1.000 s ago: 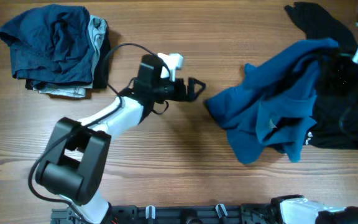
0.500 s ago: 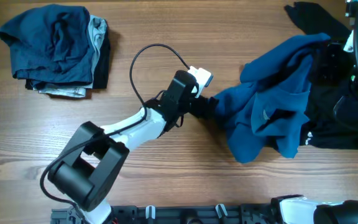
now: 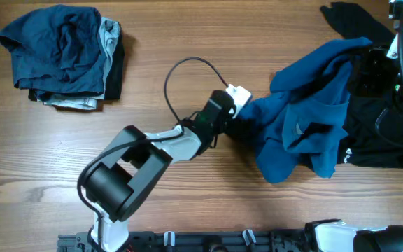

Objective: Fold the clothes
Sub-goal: 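Grasp the shirt's left edge with the left gripper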

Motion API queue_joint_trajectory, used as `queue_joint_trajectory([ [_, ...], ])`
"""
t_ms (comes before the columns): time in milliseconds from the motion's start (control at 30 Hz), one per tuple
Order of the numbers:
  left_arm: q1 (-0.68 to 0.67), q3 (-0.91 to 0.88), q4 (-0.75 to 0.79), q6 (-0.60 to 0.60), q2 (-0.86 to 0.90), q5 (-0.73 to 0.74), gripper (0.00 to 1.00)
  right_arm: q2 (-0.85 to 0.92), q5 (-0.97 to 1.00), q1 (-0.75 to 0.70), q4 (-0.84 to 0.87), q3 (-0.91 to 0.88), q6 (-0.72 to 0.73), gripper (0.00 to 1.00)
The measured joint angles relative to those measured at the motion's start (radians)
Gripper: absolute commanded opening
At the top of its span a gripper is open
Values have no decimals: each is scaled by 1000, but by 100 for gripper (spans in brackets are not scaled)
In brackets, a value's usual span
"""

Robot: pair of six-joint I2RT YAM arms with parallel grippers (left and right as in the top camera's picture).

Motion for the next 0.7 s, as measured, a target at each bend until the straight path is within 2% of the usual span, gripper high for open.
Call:
queue_joint_trajectory([
  [67,-16,0,5,14,16,-7,86,0,0,0,0,0,0,4],
  [133,-16,5,23,29,50,-19,75,0,0,0,0,0,0,4],
  [167,-16,6,25,35,52,-22,66,0,0,0,0,0,0,4],
  [233,-16,7,31,37,57,-28,31,0,0,0,0,0,0,4],
  [300,-16,10,33,43,66,-36,10,0,0,0,0,0,0,4],
  [333,-16,11,32,43,67,-37,5,0,0,0,0,0,0,4],
  [467,-21,13,26,39,70,-36,4,0,0,0,0,0,0,4],
  [567,-18,13,-48,34,33,-48,4,0,0,0,0,0,0,4],
  [633,0,2,-137,15,-72,-80,4,0,0,0,0,0,0,4],
  [700,48,-1,-182,5,-255,-110,4,0,3,0,0,0,0,4],
])
